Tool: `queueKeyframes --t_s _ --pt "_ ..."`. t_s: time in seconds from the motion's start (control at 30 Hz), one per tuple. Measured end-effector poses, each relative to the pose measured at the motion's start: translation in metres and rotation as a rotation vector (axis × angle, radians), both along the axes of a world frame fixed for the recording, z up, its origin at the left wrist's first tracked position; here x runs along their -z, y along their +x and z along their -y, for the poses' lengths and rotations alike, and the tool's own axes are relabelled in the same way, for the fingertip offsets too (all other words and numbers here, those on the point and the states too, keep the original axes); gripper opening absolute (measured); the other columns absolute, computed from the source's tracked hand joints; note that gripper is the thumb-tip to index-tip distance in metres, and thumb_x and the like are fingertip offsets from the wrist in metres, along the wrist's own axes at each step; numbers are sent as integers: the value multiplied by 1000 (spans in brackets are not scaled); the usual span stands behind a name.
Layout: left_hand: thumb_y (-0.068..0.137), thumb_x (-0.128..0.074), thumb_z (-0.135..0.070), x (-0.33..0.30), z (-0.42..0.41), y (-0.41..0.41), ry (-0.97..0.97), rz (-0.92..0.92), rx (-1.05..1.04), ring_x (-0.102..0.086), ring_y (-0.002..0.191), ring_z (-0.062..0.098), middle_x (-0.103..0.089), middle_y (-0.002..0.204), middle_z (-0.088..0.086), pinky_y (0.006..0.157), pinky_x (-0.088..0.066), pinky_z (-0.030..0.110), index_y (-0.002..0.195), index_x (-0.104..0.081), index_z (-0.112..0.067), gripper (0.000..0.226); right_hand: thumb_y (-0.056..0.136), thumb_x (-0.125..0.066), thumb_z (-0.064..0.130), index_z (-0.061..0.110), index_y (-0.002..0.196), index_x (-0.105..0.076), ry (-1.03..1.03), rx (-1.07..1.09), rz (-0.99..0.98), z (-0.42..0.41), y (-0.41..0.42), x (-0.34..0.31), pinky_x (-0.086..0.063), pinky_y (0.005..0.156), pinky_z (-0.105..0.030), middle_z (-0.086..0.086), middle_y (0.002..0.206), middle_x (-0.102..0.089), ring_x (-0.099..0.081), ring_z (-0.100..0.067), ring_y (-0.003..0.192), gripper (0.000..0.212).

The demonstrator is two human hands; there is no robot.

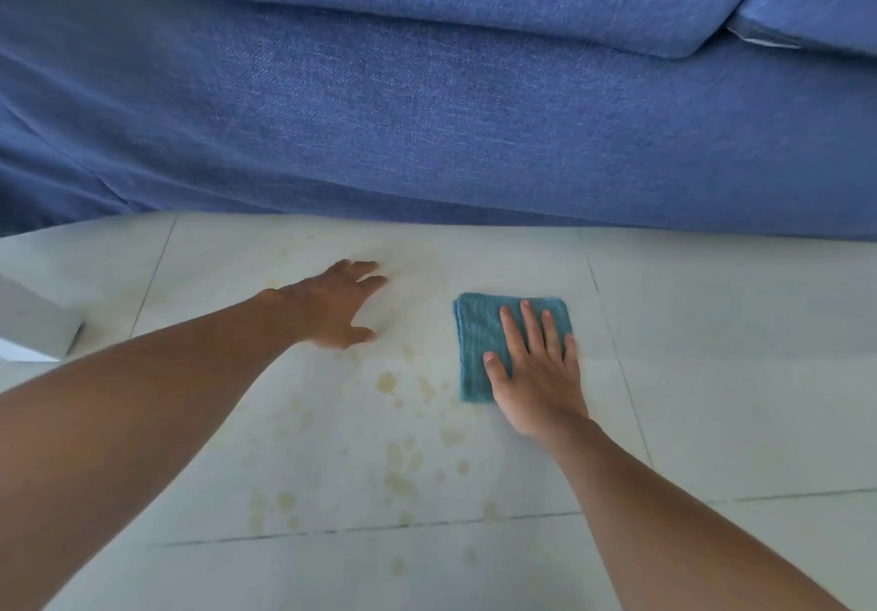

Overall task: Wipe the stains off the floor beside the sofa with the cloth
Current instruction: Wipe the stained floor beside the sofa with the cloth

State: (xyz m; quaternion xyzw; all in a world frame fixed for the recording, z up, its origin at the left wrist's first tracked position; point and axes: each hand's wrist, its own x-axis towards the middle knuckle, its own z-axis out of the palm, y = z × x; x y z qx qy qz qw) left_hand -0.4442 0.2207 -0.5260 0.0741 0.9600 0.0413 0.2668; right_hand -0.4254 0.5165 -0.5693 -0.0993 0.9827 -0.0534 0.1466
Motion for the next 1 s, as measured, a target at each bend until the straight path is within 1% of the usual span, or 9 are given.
queueKeyframes --t_s 0.1,0.2,0.3,0.43,0.53,0.63,0.83,0.9,1.0 --pt "93 -51 -54 -3 0 14 0 14 49 6 153 16 10 165 -8 120 -25 47 158 -2 -26 85 93 -6 58 32 159 5 -9 81 -40 -20 45 1 3 125 -47 4 170 9 10 -20 155 73" --pt "94 -50 -53 -5 8 23 2 30 83 5 153 16 11 165 -8 120 -24 47 158 -1 -26 85 94 -19 56 28 160 -14 -34 182 -96 -32 112 3 -7 124 -49 1 169 -9 -7 -23 156 72" --pt "96 -49 -49 -9 16 28 -34 47 77 4 153 19 13 165 -7 120 -24 47 158 0 -25 82 90 -33 51 24 156 -33 -49 272 -83 -29 158 5 -17 120 -53 -3 165 -27 -27 -29 151 72" --pt "95 -53 -46 -18 20 31 -58 69 38 2 153 20 12 165 -5 119 -26 47 157 -1 -25 84 88 -36 50 22 154 -38 -30 296 -104 -23 166 7 -20 118 -54 -5 162 -33 -33 -31 148 72" --pt "94 -55 -46 -28 20 33 -101 92 22 1 153 20 12 166 -4 119 -26 48 158 -2 -24 86 88 -35 50 22 154 -37 -17 284 -105 -25 166 6 -21 118 -54 -5 162 -33 -33 -31 147 71" --pt "96 -53 -45 -38 16 36 -123 98 41 -1 153 19 11 166 -4 120 -24 47 158 -3 -23 83 89 -34 51 22 154 -37 -8 280 -106 -26 165 7 -20 118 -54 -5 163 -32 -33 -31 148 71" --pt "98 -50 -42 -45 14 51 -154 145 51 -5 153 19 8 166 -3 119 -26 48 158 -3 -23 80 89 -32 51 22 155 -34 -8 299 -126 -22 166 6 -19 118 -55 -5 164 -29 -31 -32 148 72" --pt "98 -51 -41 -49 18 56 -165 157 41 -7 153 21 8 166 -1 119 -27 47 158 -3 -22 79 90 -26 53 25 157 -24 -11 296 -116 -18 160 6 -16 120 -54 -4 166 -21 -24 -30 151 73" --pt "97 -54 -37 -52 27 62 -161 158 -1 -16 150 24 4 166 1 116 -31 46 158 -6 -20 80 95 -12 54 29 157 8 -4 277 -66 -8 136 2 -3 124 -52 1 167 10 2 -26 156 70"
